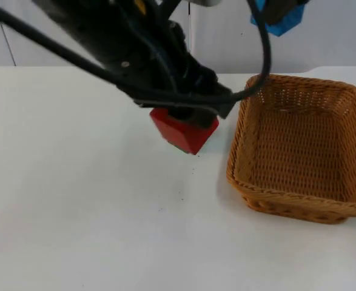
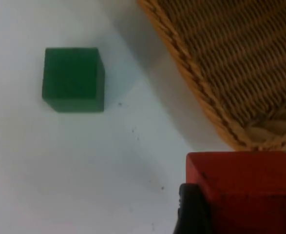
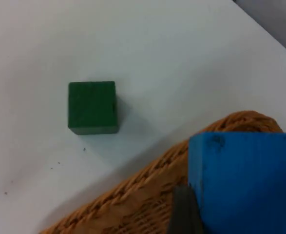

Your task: Pick up one cube with each hand and place exactly two cubes into the same basket, leaving the remaining cube outside.

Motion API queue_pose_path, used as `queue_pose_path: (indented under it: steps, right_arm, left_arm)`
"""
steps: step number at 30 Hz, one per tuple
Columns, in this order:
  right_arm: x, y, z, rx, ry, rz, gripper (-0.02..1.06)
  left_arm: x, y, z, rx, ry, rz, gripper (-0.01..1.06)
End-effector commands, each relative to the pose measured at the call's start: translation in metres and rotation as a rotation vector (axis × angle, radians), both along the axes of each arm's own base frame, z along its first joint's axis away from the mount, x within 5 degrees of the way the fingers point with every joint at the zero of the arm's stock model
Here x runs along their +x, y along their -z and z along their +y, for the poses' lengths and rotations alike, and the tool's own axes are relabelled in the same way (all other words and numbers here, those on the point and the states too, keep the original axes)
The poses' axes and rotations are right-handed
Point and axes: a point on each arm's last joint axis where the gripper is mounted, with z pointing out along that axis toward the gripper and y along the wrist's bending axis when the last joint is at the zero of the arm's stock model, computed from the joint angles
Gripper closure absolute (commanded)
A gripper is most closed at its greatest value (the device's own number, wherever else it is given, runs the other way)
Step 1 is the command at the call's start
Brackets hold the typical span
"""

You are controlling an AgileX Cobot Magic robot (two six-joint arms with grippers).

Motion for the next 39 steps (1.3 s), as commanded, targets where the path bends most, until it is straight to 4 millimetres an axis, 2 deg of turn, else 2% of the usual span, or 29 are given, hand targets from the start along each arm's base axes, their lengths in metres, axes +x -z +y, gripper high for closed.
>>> queue_pose_path:
  steps: [1,4,7,15,19,30,34,39]
  right_arm:
    - [0.005,0.004,-0.009,0.016,0.032,0.021,1.05]
    - [0.011,0.012,-0.018,0.017,0.056,0.04,1.05]
    - [0.02,0.028,-0.028,0.01,0.085,0.077,1.05]
    - [0.029,0.056,-0.03,-0.015,0.105,0.136,1.05]
    - [0.034,0.072,-0.038,-0.027,0.124,0.173,1.05]
    - [0.042,0.078,-0.062,-0.022,0.178,0.183,1.05]
    - [0.043,0.079,-0.063,-0.019,0.181,0.181,1.05]
    - [0.046,0.094,-0.063,-0.027,0.184,0.209,1.05]
  left_arm:
    - [0.006,0.0,-0.009,-0.009,0.019,-0.005,1.05]
    - [0.013,0.003,-0.015,-0.011,0.035,-0.006,1.05]
    - [0.022,0.009,-0.023,-0.004,0.046,-0.005,1.05]
    - [0.035,0.018,-0.037,-0.015,0.077,-0.003,1.05]
    - [0.041,0.024,-0.051,-0.051,0.123,0.006,1.05]
    - [0.052,0.048,-0.073,-0.117,0.167,0.057,1.05]
    - [0.05,0.053,-0.081,-0.113,0.202,0.055,1.05]
    - [0.047,0.054,-0.094,-0.117,0.234,-0.002,1.05]
